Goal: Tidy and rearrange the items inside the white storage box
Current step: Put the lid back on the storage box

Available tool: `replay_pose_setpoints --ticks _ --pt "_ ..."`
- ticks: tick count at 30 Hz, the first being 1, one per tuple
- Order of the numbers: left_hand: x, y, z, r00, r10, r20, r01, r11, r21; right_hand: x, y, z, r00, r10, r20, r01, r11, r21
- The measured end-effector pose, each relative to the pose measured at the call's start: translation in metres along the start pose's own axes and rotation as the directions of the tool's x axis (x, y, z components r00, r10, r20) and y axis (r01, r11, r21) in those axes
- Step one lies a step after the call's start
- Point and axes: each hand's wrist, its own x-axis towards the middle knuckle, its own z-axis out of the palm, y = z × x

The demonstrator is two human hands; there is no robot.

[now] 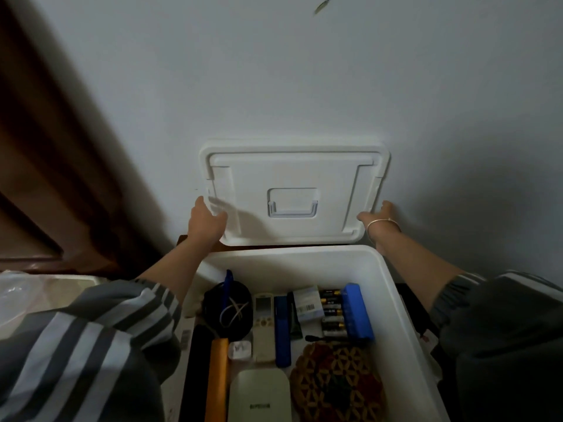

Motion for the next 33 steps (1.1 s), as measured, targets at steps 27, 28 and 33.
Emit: replay_pose_setpoints --ticks 27,28,33 --pt "-0.056 0.05 -0.079 0.935 0.325 -0.143 -0.355 0.834 -0.422 -0.086 -0.066 -0.058 0.932 -0.347 -0.102 0.342 0.752 0.563" --pt "-0.068 0.056 -0.091 0.914 0.357 -0.192 -0.405 0.83 -0.383 -0.101 -0.072 -0.067 0.923 -0.364 -0.124 0.364 0.727 0.581" --pt "-0.133 0.078 -0.158 0.819 0.493 -0.294 -0.571 0.752 -0.329 -0.17 -0.092 -0.111 0.86 -0.411 -0.303 0.507 0.619 0.6"
